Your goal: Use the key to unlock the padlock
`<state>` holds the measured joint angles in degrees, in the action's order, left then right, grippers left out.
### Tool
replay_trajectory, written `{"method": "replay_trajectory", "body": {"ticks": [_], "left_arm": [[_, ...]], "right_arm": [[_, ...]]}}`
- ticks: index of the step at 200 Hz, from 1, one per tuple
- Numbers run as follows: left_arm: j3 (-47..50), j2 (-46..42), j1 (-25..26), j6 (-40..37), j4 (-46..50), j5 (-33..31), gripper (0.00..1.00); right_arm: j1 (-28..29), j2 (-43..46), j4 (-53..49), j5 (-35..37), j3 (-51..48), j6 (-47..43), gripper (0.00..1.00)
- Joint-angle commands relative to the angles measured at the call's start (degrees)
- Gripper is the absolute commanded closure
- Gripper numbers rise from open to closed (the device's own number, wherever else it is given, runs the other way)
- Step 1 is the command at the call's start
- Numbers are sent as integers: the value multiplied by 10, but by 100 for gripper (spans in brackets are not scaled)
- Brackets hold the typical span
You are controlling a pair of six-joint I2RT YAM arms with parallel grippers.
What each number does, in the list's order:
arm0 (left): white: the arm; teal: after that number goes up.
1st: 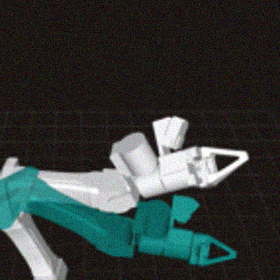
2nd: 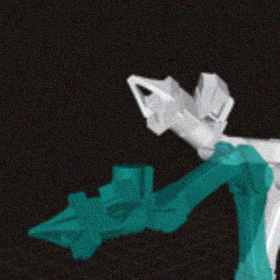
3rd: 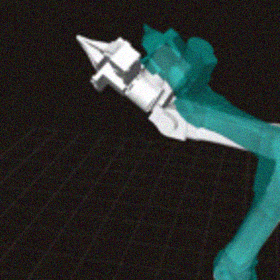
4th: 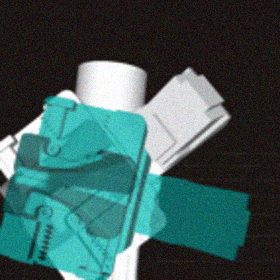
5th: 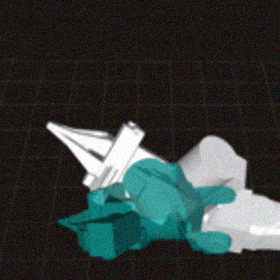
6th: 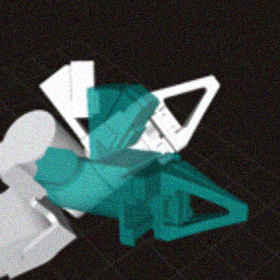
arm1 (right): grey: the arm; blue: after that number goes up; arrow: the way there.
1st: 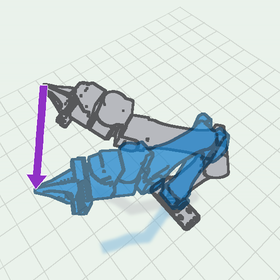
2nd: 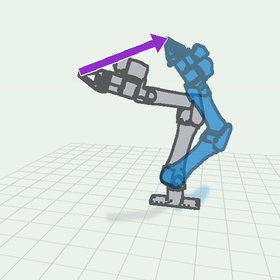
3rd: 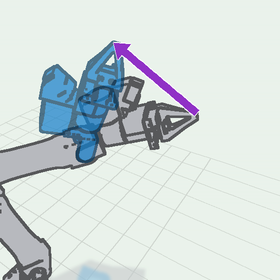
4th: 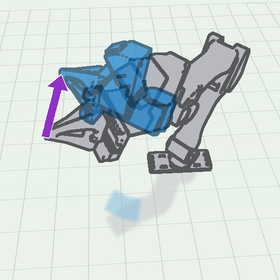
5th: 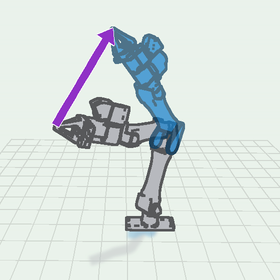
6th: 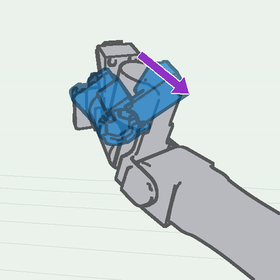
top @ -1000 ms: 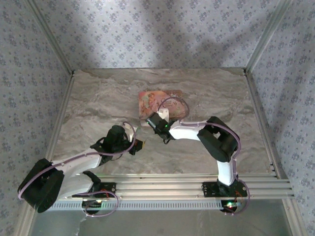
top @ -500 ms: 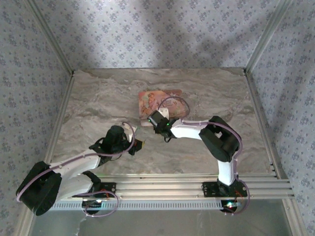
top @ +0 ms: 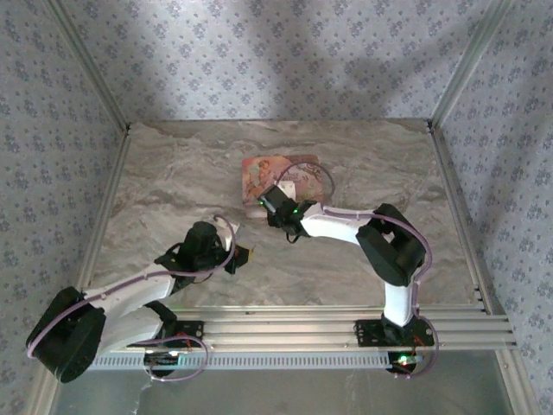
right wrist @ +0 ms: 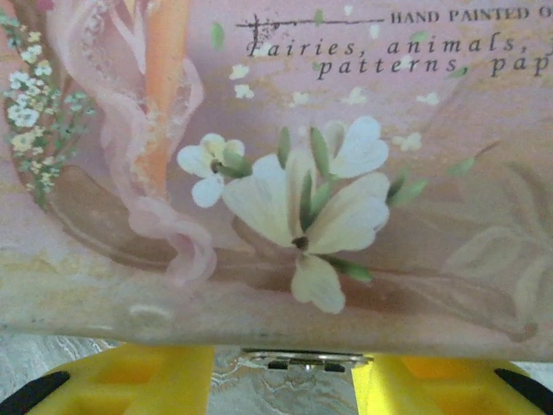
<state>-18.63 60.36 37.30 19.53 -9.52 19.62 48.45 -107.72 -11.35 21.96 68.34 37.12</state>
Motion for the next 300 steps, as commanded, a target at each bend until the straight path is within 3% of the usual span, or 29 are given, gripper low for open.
{"method": "replay_trajectory", "body": {"ticks": [1,25,107,173,219,252,300], "left_arm": [[6,-15,1,-10,9,-8,100],[9,-21,1,-10,11,-9,100],[9,-32,0,-11,18,-11,100],[13,-35,0,-12,17,-13,100],[16,-15,0,-16,-29,15,100],[3,26,10,-16,-85,34,100],[-38,89,35,-21,-112,52,100]], "right_arm": [[-5,-16,-7,-1,17,13,57],[-8,-19,-3,-3,19,13,61],[-17,-46,-8,-12,32,16,61],[-18,-22,-12,-16,31,0,83],[-31,61,-20,-63,-27,13,100],[-72,158,-28,-108,-109,44,100],[-73,274,-99,-116,-159,75,100]]}}
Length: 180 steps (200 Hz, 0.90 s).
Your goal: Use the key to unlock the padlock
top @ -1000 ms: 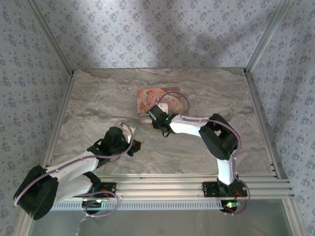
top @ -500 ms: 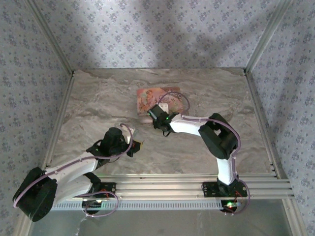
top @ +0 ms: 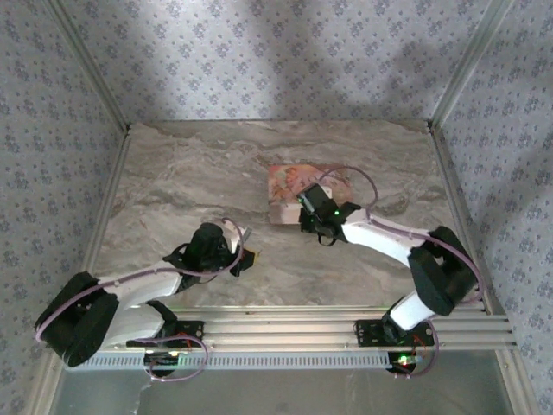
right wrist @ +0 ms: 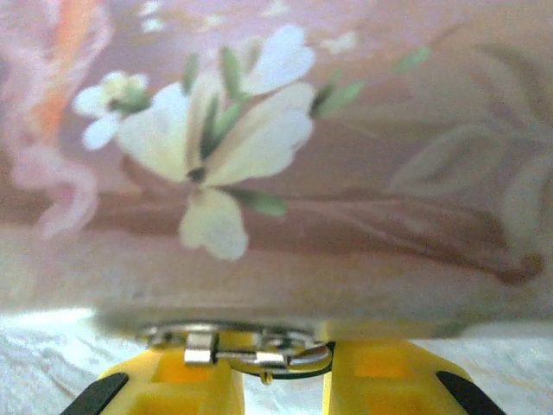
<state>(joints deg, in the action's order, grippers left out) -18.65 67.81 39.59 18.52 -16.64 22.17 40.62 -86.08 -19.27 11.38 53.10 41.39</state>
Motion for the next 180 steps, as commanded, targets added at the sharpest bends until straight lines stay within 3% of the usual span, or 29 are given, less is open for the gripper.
{"method": "replay_trajectory", "body": {"ticks": [1,91,180], "left_arm": [[-38,15,12,-11,-41,27,100],[-56,33,27,-39,-111,82,100],[-77,78,27,-11,-197,96,100]], "right_arm": [[5,60,-21,-12,-7,32,100],[-27,62,-58,-214,70,27,100],[-65,56,-45,-315,86,68,100]]}}
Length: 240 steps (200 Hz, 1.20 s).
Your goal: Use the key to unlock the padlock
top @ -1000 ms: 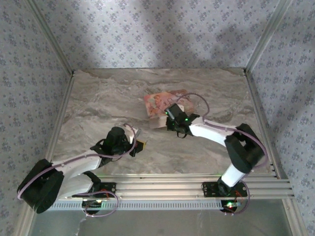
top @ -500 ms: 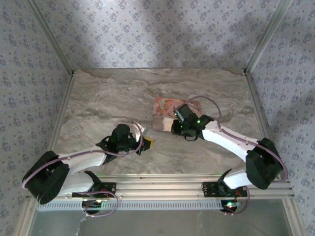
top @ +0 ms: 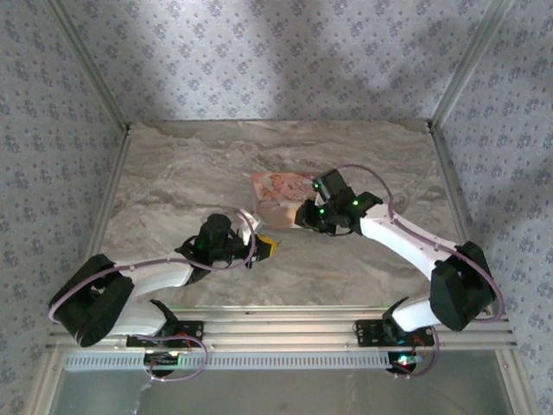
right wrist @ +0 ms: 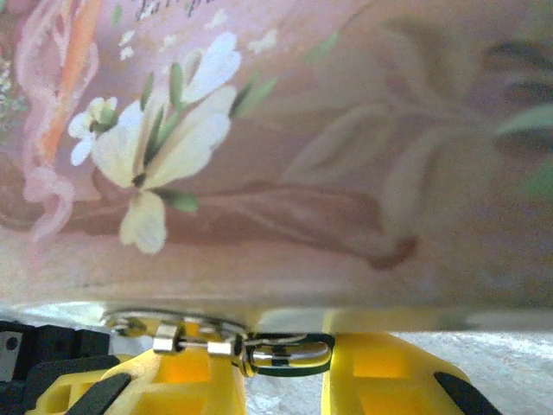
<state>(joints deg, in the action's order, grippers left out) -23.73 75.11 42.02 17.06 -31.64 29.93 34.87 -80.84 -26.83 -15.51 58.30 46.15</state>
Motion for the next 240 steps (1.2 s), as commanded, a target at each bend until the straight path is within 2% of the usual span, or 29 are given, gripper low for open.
{"method": "replay_trajectory", "body": {"ticks": [1,73,144,240], "left_arm": [[-27,6,2,4,-48,19,100],[-61,53,2,12,-63,6,100],[-69,103,2,44,-144,-3,100],[-75,133,3,71,-175,-33,100]], "right_arm": [[-7,3,31,-48,34,21,100],[-11,-6,31,-77,50,40,100],[-11,3,33,-68,39,63,100],[-11,11,50,-62,24,77,100]]}}
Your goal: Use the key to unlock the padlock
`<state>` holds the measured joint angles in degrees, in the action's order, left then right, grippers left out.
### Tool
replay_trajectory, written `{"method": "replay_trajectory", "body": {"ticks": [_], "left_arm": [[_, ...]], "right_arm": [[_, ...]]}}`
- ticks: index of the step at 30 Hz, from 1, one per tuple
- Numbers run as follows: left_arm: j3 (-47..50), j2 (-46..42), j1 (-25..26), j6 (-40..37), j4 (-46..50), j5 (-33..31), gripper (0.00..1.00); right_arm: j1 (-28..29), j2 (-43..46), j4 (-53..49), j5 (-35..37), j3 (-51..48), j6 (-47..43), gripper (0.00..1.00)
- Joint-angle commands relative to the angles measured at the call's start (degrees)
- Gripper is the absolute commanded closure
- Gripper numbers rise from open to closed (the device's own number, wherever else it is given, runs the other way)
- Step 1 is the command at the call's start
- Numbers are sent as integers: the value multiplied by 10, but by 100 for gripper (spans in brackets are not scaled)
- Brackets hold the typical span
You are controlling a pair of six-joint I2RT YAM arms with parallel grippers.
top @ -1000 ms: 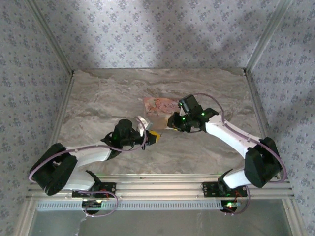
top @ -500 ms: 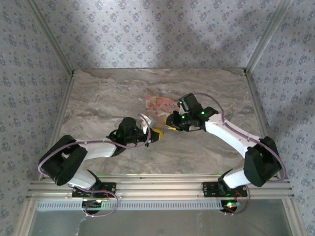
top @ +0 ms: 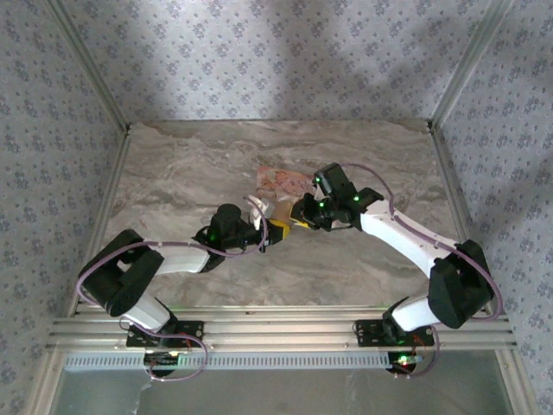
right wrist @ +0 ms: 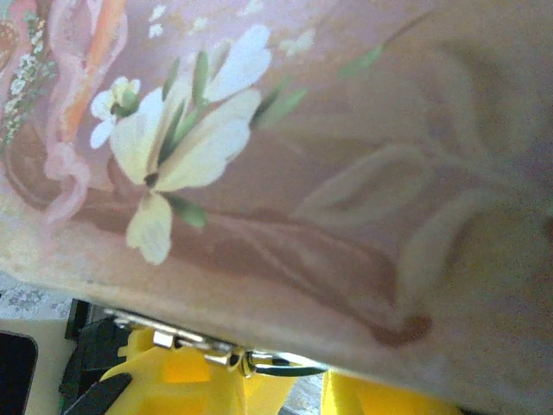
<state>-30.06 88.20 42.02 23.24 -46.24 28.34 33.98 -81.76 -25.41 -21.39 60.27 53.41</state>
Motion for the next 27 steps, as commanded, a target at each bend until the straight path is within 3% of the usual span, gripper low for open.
{"method": "replay_trajectory", "body": {"ticks": [1,27], "left_arm": [[-11,3,3,9,-29,-17,100],[-24,6,3,44,-48,-42,100]], "right_arm": [[-2,21,36,-3,4,5,100],[-1,23,45,0,-8,9,100]]}}
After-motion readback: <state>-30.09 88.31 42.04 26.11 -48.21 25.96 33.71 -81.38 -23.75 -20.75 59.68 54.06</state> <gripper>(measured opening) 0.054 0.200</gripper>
